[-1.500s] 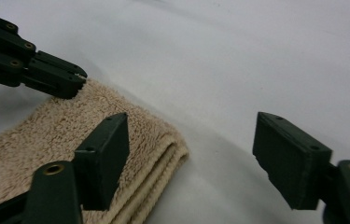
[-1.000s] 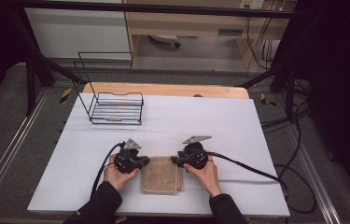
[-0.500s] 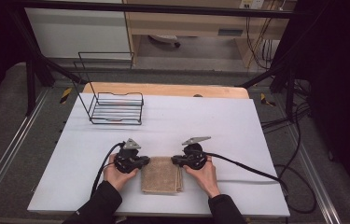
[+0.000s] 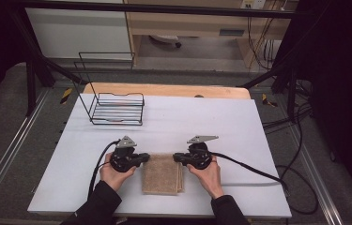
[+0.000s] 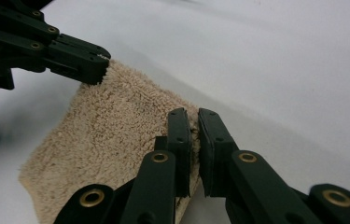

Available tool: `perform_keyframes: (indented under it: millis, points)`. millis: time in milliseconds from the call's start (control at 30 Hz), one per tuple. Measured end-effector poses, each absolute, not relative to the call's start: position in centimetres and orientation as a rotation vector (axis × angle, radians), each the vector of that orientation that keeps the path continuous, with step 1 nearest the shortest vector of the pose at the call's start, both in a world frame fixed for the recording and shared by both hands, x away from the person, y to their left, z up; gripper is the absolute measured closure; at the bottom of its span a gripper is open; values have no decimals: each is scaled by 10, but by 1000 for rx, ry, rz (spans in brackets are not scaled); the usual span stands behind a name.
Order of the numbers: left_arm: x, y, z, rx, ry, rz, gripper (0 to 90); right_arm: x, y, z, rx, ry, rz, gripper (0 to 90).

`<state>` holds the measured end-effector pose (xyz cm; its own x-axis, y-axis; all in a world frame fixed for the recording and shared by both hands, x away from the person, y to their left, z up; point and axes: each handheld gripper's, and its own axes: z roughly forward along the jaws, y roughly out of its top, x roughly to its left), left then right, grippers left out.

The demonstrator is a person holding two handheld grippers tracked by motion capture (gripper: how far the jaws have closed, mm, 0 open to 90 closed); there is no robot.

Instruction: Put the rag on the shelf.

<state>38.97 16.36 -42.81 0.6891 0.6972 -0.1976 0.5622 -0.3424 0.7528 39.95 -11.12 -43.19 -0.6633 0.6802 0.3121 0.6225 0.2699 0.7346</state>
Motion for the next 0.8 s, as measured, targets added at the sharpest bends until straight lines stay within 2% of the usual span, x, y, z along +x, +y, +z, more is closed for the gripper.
perform_keyframes:
  millis: [800]
  points:
    - [371,173,-383,1920,858,290,861,380,-118,-388,1084,2313,1508,841]
